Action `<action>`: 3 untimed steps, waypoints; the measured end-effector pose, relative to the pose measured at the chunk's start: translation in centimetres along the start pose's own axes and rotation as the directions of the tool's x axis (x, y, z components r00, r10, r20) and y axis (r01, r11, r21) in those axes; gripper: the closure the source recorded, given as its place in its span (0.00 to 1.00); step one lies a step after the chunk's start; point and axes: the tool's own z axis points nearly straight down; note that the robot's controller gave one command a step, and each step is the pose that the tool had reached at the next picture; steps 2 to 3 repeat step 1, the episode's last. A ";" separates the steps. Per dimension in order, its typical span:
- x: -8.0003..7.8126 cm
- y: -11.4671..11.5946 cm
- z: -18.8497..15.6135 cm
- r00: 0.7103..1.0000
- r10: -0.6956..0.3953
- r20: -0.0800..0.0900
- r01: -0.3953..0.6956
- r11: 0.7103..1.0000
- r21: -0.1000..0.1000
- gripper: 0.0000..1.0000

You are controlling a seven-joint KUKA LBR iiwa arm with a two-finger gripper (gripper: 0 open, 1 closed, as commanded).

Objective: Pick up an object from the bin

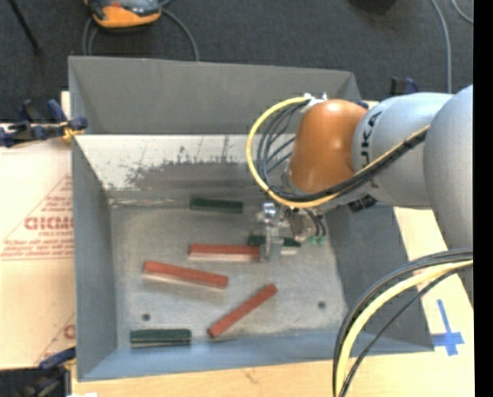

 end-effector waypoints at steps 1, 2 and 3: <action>1.4 1.3 -16.5 1.000 0.003 0.005 -0.003 1.000 0.000 1.00; 1.4 1.3 -16.5 1.000 0.003 0.005 -0.003 1.000 0.000 1.00; 1.4 1.3 -16.5 1.000 0.003 0.005 -0.003 1.000 0.000 1.00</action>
Offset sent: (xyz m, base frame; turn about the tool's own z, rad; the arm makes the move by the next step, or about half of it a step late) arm 0.0000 0.0000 0.0000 0.0000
